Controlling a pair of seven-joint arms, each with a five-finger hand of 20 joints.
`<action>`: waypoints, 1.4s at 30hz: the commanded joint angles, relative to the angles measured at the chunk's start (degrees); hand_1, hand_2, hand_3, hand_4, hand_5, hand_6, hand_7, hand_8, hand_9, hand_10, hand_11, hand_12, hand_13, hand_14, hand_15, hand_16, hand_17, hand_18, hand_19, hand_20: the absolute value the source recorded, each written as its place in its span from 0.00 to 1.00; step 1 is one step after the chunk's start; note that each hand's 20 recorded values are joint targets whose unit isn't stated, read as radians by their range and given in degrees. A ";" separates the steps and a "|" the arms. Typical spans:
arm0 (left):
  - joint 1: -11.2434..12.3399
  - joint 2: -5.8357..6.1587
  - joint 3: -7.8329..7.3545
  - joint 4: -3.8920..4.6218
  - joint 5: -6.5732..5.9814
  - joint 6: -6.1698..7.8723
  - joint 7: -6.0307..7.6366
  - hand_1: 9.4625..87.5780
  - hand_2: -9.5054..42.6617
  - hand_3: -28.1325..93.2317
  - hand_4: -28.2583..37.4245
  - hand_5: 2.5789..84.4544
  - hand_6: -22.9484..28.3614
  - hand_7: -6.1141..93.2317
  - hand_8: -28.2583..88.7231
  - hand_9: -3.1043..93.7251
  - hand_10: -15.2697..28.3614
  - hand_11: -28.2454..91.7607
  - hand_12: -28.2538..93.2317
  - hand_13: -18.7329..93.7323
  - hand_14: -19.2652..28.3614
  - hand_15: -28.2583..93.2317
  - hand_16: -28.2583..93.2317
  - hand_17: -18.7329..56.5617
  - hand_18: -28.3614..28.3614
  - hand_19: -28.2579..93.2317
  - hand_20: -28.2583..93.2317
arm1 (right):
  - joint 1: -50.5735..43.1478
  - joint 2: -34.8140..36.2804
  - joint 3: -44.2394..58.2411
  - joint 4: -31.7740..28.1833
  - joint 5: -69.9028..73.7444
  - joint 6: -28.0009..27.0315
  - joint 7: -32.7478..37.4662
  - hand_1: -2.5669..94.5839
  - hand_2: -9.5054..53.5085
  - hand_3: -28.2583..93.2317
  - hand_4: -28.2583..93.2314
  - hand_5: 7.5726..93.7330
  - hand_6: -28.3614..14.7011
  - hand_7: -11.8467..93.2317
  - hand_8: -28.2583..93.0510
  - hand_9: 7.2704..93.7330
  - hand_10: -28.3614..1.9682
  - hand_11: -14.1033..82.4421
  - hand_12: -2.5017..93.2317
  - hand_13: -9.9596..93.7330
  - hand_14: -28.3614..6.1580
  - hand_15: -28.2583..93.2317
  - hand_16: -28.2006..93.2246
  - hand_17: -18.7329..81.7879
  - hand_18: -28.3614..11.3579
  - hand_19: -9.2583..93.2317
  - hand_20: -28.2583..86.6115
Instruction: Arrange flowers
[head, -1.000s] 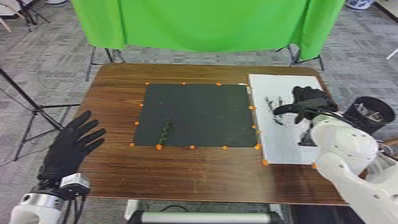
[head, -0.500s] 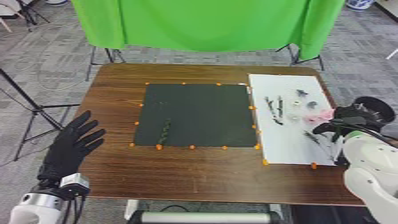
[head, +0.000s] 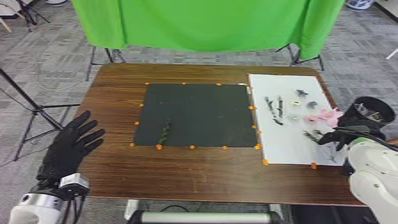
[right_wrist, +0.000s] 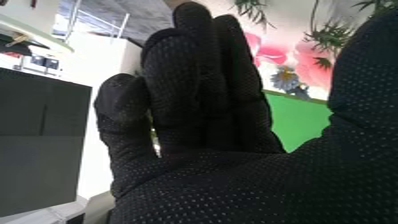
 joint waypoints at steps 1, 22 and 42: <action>0.92 -0.69 -0.16 -0.16 -0.05 -0.06 -0.41 0.19 0.00 0.80 0.04 0.28 0.49 0.27 0.15 0.27 0.62 0.38 0.38 0.36 0.74 0.48 0.24 0.13 0.89 0.58 0.32 | -1.00 0.37 -0.40 0.59 -0.50 0.69 -0.05 0.24 0.06 0.89 0.07 0.61 0.57 0.43 0.15 0.75 0.51 0.48 0.28 0.76 0.59 0.84 0.44 0.57 0.19 1.00 0.70; 1.02 -0.61 -0.06 -0.22 -0.41 0.47 -0.11 0.19 0.00 0.80 0.05 0.28 0.49 0.27 0.15 0.27 0.62 0.38 0.38 0.36 0.74 0.48 0.24 0.13 0.89 0.58 0.32 | -1.48 0.25 -1.55 2.43 0.46 6.49 -2.26 0.45 0.05 0.91 0.02 0.76 0.69 0.55 0.33 0.92 0.67 0.59 0.36 0.86 0.66 0.86 0.48 0.66 0.21 1.00 0.77; 1.71 -0.68 -0.17 -0.75 -0.61 1.22 0.36 0.19 0.00 0.80 0.05 0.28 0.49 0.27 0.15 0.27 0.62 0.38 0.38 0.36 0.74 0.48 0.24 0.13 0.89 0.58 0.32 | 6.97 -2.01 -5.96 -3.41 -1.30 11.37 -1.92 0.40 0.03 0.93 0.10 0.81 0.75 0.59 0.38 0.96 0.69 0.68 0.40 0.91 0.67 0.90 0.49 0.72 0.21 1.00 0.84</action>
